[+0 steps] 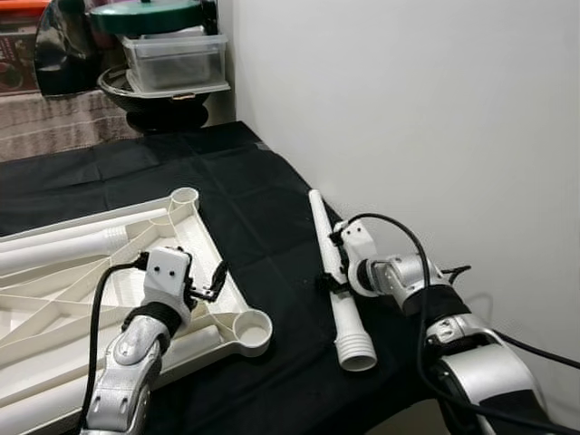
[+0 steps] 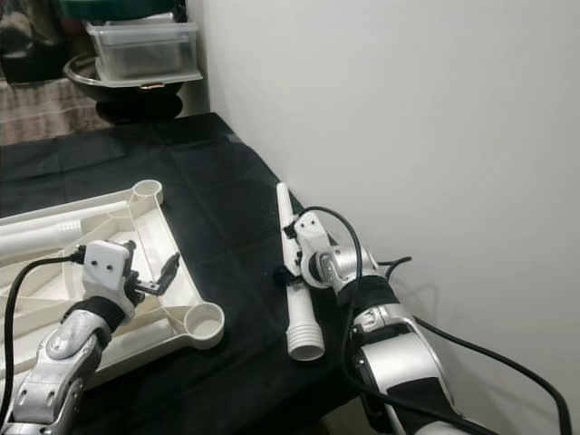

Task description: Building children table

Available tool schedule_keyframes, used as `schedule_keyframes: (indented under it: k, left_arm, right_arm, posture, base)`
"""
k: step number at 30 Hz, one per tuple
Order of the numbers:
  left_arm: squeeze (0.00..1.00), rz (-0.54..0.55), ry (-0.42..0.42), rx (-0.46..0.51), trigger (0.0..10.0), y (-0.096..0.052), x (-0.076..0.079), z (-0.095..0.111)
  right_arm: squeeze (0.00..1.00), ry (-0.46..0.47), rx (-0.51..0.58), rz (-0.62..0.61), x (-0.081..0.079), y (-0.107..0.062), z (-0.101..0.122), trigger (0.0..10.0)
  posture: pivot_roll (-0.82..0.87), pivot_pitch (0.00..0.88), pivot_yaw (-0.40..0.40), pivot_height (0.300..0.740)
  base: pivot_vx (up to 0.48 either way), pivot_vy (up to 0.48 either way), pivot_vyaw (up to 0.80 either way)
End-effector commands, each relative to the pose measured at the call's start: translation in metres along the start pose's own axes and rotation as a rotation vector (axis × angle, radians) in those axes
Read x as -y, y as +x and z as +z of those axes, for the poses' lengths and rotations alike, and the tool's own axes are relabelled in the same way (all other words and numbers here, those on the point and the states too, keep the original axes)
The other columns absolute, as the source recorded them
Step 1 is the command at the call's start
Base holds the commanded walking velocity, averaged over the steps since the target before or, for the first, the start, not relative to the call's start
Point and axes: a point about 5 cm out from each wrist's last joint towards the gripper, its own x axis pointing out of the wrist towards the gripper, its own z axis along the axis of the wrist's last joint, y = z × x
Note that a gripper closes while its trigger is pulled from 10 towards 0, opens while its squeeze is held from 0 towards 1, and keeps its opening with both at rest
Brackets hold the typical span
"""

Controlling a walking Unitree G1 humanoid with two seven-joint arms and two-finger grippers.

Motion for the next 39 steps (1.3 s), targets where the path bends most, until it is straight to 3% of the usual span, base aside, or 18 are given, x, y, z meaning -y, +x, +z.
schedule_keyframes:
  k: [1,6,9,10,12,13,19,22,25,27,28,30,31,33,34,36,37,39]
  left_arm:
    - [0.00,0.013,0.003,-0.011,10.0,-0.004,-0.002,-0.004]
    - [0.00,0.010,0.002,-0.014,10.0,-0.004,0.000,-0.004]
    - [0.00,0.005,0.009,-0.016,10.0,-0.002,0.001,-0.004]
    - [0.00,0.005,0.013,-0.018,10.0,-0.001,0.000,-0.004]
    - [0.00,0.005,0.016,-0.019,10.0,-0.001,0.000,-0.004]
    - [0.00,0.006,0.019,-0.023,10.0,-0.001,-0.001,-0.004]
    - [0.00,0.011,0.023,-0.031,10.0,-0.001,-0.001,-0.005]
    - [0.00,0.008,0.022,-0.031,10.0,-0.001,-0.001,-0.005]
    - [0.00,0.006,0.015,-0.023,10.0,0.000,-0.002,-0.003]
    - [0.00,0.009,0.007,-0.015,10.0,0.001,-0.006,0.000]
    - [0.00,0.009,0.007,-0.015,10.0,0.001,-0.006,0.000]
    - [0.00,0.009,-0.013,-0.003,10.0,0.001,-0.008,0.002]
    - [0.00,0.009,-0.013,-0.003,10.0,0.001,-0.008,0.002]
    - [0.00,-0.006,-0.057,0.019,10.0,0.002,-0.007,0.005]
    - [0.00,-0.006,-0.057,0.019,10.0,0.002,-0.007,0.005]
    - [0.00,-0.085,-0.165,0.067,10.0,0.003,0.003,0.014]
    - [0.00,-0.085,-0.165,0.067,10.0,0.003,0.003,0.014]
    - [0.00,-0.182,-0.263,0.112,10.0,0.002,0.013,0.024]
  right_arm:
    - [0.00,-0.026,-0.005,-0.020,0.002,0.000,-0.001,10.0]
    - [0.00,-0.006,-0.031,0.009,-0.002,0.003,-0.007,10.0]
    - [0.00,-0.016,-0.108,0.074,-0.014,0.013,-0.028,10.0]
    - [0.00,-0.005,-0.139,0.099,-0.019,0.015,-0.037,2.9]
    - [0.00,0.006,-0.156,0.112,-0.022,0.017,-0.043,2.9]
    - [0.00,0.015,-0.176,0.124,-0.025,0.018,-0.050,0.0]
    - [0.00,0.025,-0.190,0.141,-0.030,0.020,-0.056,0.0]
    - [0.00,0.042,-0.148,0.135,-0.029,0.019,-0.045,0.0]
    - [0.00,0.118,-0.061,0.152,-0.027,0.015,-0.023,0.0]
    - [0.00,0.201,0.087,0.157,-0.021,0.005,0.010,0.0]
    - [0.00,0.201,0.087,0.157,-0.021,0.005,0.010,0.0]
    - [0.00,0.278,0.279,0.173,-0.014,-0.012,0.051,0.0]
    - [0.00,0.278,0.279,0.173,-0.014,-0.012,0.051,0.0]
    - [0.00,0.358,0.472,0.206,-0.009,-0.034,0.089,0.0]
    - [0.00,0.358,0.472,0.206,-0.009,-0.034,0.089,0.0]
    - [0.00,0.449,0.713,0.283,-0.008,-0.070,0.134,0.0]
    - [0.00,0.449,0.713,0.283,-0.008,-0.070,0.134,0.0]
    - [0.00,0.470,0.879,0.325,-0.010,-0.095,0.159,0.0]
  posture:
    - [0.03,0.000,-0.134,0.740]
    - [0.03,0.000,-0.134,0.740]
    - [0.03,0.000,-0.130,0.740]
    - [0.03,0.000,-0.131,0.740]
    - [0.03,0.000,-0.131,0.740]
    - [0.03,0.000,-0.131,0.740]
    - [0.03,0.000,-0.130,0.740]
    - [0.03,0.000,-0.127,0.740]
    - [0.04,0.000,-0.124,0.740]
    - [0.04,0.000,-0.118,0.740]
    - [0.04,0.000,-0.118,0.740]
    - [0.04,0.000,-0.110,0.740]
    - [0.04,0.000,-0.110,0.740]
    - [0.03,0.000,-0.100,0.740]
    - [0.03,0.000,-0.100,0.740]
    - [0.03,0.000,-0.096,0.740]
    - [0.03,0.000,-0.096,0.740]
    - [0.03,0.000,-0.093,0.740]
  base:
    - [0.000,0.000,0.00]
    - [0.000,0.000,0.00]
    - [0.000,0.000,0.00]
    - [0.000,0.000,0.00]
    - [0.000,0.000,0.00]
    - [0.000,0.000,0.00]
    - [0.000,0.000,0.00]
    - [0.000,0.000,0.00]
    - [0.000,0.000,0.00]
    - [0.000,0.000,0.00]
    - [0.000,0.000,0.00]
    - [0.000,0.000,0.00]
    - [0.000,0.000,0.00]
    - [0.000,0.000,0.00]
    - [0.000,0.000,0.00]
    - [0.000,0.000,0.00]
    - [0.000,0.000,0.00]
    - [0.000,0.000,0.00]
